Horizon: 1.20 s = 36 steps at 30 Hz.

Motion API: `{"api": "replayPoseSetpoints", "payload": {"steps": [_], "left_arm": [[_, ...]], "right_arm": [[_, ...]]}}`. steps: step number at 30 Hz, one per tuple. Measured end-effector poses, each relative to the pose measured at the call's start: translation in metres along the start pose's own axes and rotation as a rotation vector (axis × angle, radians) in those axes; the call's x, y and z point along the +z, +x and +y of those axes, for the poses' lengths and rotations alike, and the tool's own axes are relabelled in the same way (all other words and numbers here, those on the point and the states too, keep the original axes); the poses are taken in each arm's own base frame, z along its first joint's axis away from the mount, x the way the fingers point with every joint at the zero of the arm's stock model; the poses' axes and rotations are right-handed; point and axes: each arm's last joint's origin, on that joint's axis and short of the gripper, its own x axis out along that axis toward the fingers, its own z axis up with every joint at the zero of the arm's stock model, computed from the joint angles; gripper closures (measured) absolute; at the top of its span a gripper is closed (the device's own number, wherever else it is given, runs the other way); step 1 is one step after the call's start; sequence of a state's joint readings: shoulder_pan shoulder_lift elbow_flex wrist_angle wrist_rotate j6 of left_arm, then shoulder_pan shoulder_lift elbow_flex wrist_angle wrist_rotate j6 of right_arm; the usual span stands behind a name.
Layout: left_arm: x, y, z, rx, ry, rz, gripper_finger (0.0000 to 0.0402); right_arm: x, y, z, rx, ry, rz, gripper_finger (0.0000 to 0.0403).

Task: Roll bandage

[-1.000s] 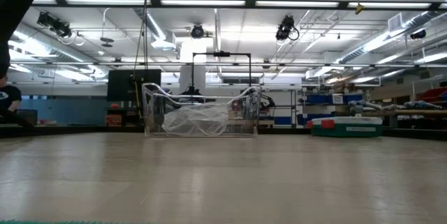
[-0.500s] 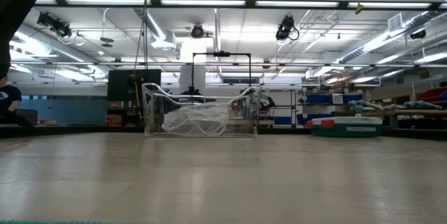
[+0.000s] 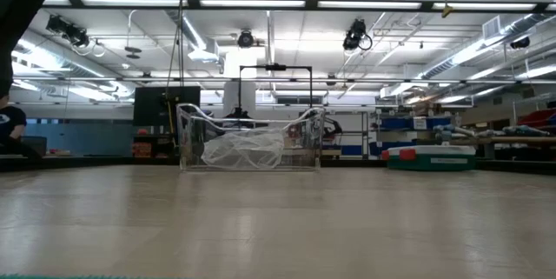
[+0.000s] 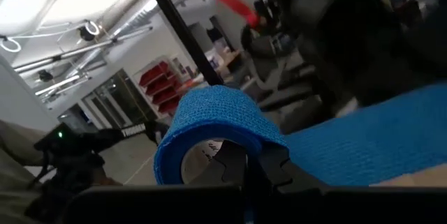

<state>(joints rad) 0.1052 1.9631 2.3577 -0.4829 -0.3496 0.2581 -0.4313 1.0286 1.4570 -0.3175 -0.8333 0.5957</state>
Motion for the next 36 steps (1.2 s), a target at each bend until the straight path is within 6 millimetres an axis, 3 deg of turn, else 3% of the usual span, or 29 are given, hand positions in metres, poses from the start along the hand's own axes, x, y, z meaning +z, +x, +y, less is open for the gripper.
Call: {"api": "replayPoseSetpoints", "payload": {"steps": [12, 24, 36], "left_arm": [[0.011, -0.013, 0.009, 0.03, 0.041, -0.033, 0.0396], [0.018, -0.015, 0.007, 0.042, 0.091, -0.101, 0.0391], [0.022, -0.023, -0.014, 0.001, 0.185, -0.1, 0.0305]], "right_arm": [[-0.014, 0.008, 0.0, -0.034, 0.051, 0.077, 0.0403], [-0.043, 0.022, -0.027, -0.109, 0.177, 0.152, 0.0403], [-0.059, 0.027, -0.049, -0.225, 0.245, 0.159, 0.0403]]}}
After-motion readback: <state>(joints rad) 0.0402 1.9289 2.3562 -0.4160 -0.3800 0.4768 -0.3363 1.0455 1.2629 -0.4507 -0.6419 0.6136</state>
